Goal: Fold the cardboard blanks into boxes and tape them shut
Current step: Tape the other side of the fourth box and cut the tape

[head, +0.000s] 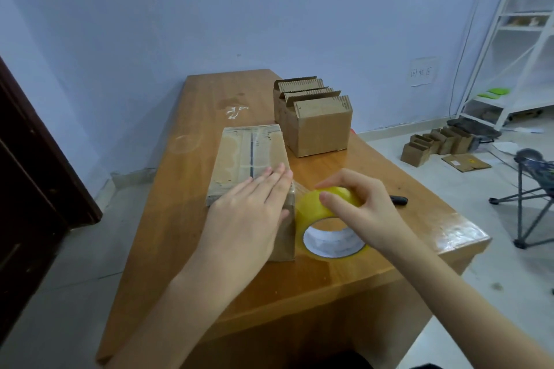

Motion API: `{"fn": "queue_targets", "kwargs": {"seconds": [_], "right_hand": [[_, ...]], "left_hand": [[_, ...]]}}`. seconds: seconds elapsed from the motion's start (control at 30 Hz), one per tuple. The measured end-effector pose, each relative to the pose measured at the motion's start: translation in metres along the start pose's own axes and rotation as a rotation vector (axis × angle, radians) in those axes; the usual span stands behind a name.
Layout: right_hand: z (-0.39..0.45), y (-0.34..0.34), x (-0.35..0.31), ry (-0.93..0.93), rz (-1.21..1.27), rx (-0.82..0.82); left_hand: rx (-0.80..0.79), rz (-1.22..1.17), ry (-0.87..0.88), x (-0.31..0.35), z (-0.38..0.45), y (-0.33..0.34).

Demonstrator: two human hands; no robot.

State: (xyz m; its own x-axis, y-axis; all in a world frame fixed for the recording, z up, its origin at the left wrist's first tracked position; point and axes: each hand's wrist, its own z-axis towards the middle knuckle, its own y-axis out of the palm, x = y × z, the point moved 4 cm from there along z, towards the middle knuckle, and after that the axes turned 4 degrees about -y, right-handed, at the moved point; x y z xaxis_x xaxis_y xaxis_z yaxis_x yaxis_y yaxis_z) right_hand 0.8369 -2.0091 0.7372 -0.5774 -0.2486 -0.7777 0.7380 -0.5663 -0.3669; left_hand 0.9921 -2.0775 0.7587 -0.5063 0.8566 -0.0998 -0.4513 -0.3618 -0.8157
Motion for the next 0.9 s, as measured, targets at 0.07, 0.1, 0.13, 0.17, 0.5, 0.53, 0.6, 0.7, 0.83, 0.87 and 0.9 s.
{"fn": "queue_targets", "kwargs": {"seconds": [0.07, 0.1, 0.13, 0.17, 0.5, 0.53, 0.6, 0.7, 0.83, 0.87, 0.9], "right_hand": [[0.007, 0.001, 0.002, 0.03, -0.153, -0.104], [0.009, 0.003, 0.003, 0.047, -0.28, -0.178], [0.01, 0.006, 0.003, 0.064, -0.401, -0.247], [0.01, 0.009, 0.003, 0.075, -0.483, -0.296], [0.014, 0.013, -0.005, 0.139, -0.696, -0.45], [0.015, 0.013, -0.007, 0.125, -0.693, -0.441], [0.016, 0.013, -0.009, 0.074, -0.747, -0.417], [0.018, 0.012, -0.007, 0.048, -0.788, -0.427], [0.018, 0.014, -0.002, 0.102, -0.586, -0.493], [0.018, 0.014, -0.002, 0.1, -0.533, -0.49], [0.018, 0.013, -0.001, 0.103, -0.468, -0.48]], "left_hand": [[-0.023, -0.003, -0.002, -0.002, -0.001, 0.001], [-0.03, -0.006, -0.003, -0.003, -0.001, 0.0], [-0.036, -0.006, -0.002, -0.003, -0.001, 0.0], [-0.041, -0.006, 0.0, -0.003, 0.0, -0.001], [-0.205, 0.121, 0.007, 0.006, 0.005, -0.008], [-0.234, 0.143, 0.01, 0.009, 0.007, -0.008], [-0.3, 0.196, 0.006, 0.012, 0.01, -0.004], [-0.311, 0.275, 0.016, 0.02, 0.015, -0.005], [-0.32, 0.317, 0.06, 0.02, 0.017, -0.001], [-0.309, 0.317, 0.068, 0.021, 0.018, -0.004], [-0.304, 0.321, 0.072, 0.021, 0.018, -0.004]]}}
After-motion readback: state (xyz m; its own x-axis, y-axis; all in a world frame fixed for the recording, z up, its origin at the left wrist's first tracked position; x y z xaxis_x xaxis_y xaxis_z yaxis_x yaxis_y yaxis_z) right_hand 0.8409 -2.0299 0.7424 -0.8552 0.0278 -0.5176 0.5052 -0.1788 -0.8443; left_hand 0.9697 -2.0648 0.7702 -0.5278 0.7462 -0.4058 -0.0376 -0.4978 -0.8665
